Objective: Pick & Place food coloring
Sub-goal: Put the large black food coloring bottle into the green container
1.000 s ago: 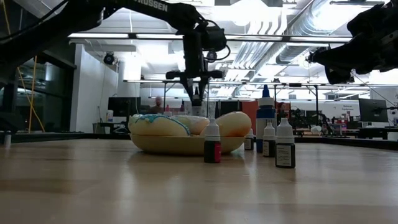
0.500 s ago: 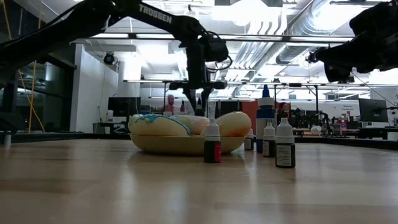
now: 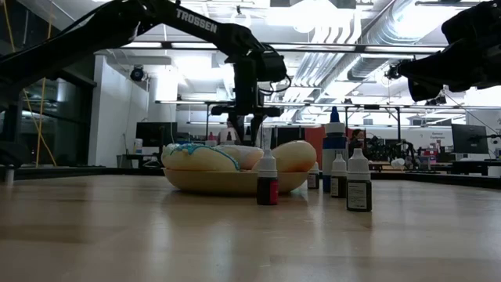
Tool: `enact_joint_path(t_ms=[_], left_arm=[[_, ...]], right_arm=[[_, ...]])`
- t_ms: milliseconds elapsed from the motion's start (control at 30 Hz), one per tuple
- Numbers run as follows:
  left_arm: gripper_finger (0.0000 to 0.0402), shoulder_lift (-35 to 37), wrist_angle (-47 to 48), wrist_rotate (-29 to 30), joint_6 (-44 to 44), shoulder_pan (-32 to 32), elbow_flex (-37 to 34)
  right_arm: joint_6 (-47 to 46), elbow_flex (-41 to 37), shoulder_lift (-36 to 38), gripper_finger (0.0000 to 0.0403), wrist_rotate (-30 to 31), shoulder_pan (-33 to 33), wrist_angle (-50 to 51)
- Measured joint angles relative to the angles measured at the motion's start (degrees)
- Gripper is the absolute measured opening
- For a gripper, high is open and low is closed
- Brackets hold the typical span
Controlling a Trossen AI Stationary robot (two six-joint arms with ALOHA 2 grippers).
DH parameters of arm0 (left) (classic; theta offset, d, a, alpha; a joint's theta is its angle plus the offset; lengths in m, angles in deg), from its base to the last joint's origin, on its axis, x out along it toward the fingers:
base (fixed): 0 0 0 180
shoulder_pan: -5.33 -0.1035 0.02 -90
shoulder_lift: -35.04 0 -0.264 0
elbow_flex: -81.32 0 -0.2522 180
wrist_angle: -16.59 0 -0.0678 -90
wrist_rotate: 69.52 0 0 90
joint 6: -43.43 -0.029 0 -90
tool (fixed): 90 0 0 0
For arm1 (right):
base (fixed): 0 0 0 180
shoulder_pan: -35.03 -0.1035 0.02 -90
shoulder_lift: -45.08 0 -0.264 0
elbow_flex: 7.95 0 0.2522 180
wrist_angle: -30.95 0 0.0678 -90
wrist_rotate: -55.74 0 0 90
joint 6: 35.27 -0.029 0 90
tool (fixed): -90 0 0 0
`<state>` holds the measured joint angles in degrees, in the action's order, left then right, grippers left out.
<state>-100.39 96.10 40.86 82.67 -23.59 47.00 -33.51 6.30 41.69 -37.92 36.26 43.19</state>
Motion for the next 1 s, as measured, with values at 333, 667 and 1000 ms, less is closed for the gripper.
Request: enact_joint_path(t_ms=[333, 667, 1000], left_arm=[[0.0107, -1.0, 0.2, -2.0, -0.9, -0.4, -0.1], [0.0107, -1.9, -0.6, -1.9, -0.9, -0.3, 0.1], [0.0126, -1.9, -0.7, -2.7, -1.5, -0.3, 0.1]], right_arm=[[0.0, 0.0, 0.0, 0.0000, 0.0, 0.0, 0.0], [0.0, 0.0, 0.0, 0.0000, -0.3, 0.0, 0.1], [0.0, 0.0, 0.0, 0.0000, -0.4, 0.0, 0.0]])
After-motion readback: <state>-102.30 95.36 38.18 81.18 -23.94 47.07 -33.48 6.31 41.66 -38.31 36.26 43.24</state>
